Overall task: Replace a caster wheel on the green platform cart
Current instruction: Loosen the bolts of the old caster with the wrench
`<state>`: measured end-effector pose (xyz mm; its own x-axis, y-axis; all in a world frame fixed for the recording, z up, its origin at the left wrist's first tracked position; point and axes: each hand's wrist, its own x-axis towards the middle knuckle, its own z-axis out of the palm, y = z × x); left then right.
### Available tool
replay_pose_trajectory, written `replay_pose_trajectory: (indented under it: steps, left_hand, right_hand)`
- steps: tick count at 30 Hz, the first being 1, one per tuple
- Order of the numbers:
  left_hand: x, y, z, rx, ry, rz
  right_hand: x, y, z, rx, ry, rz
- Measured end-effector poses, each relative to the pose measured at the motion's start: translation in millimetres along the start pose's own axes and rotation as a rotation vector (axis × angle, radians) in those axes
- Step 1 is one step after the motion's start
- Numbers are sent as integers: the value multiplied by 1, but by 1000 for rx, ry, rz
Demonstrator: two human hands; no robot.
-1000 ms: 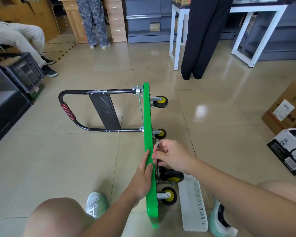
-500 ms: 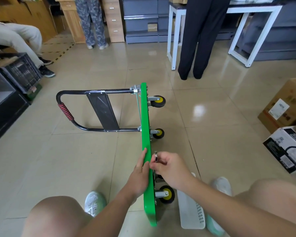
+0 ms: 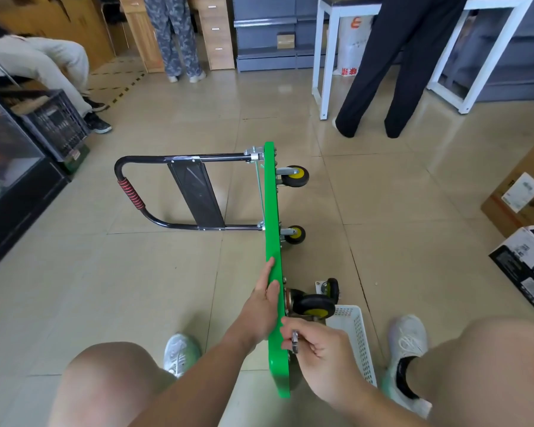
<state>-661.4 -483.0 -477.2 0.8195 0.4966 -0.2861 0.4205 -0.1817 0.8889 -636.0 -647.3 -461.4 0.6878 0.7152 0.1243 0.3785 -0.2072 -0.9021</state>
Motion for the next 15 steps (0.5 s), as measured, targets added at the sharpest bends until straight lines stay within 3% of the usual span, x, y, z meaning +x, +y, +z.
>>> replay_pose_trajectory:
  steps: [10,15]
  left_hand:
    - [-4,9,4,26,0,0]
    - [-3,7,4,47,-19,-23]
  right_hand:
    - [-3,20,-12,36,3,-91]
    - [-15,17,-11,-111,-34,-303]
